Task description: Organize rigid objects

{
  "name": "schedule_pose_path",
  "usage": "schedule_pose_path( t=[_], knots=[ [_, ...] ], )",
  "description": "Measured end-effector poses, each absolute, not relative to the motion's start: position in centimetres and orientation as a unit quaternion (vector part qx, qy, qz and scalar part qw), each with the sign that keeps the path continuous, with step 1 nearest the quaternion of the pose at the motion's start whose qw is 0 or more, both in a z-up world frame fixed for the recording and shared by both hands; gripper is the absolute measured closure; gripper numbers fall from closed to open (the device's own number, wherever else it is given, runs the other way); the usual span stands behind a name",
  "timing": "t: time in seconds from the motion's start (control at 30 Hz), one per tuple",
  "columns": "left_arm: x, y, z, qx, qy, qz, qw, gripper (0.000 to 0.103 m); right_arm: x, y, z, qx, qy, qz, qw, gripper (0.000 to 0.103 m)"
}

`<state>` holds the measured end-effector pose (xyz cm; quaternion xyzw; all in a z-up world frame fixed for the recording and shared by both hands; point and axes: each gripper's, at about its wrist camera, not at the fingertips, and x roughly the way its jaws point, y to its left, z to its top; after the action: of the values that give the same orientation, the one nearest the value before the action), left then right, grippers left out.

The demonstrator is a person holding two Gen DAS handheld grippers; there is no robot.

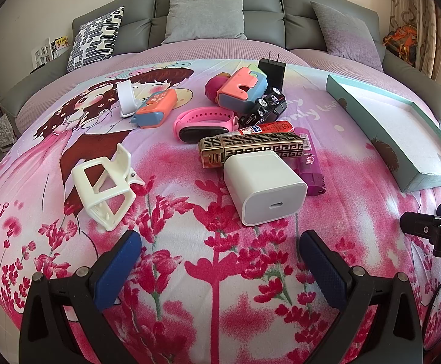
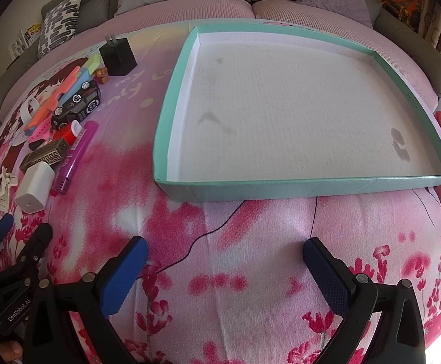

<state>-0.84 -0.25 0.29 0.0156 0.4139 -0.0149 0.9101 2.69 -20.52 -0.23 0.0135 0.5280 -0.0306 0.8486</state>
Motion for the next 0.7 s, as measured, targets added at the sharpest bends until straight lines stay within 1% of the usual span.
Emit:
schedule_pose_path(
  t=[0.43, 0.7],
  knots=[
    [-0.75, -0.27, 0.33, 0.015, 0.413, -0.017, 0.910, 0.000, 2.65, -20.49, -0.19, 0.014, 0.528, -0.031, 0.849, 0.000],
    [-0.50, 0.08, 1.08, 0.019, 0.417, -0.052, 0.907, 0.000, 2.59, -20.72, 0.20, 0.016, 0.522, -0.029, 0.852, 0.000]
  ],
)
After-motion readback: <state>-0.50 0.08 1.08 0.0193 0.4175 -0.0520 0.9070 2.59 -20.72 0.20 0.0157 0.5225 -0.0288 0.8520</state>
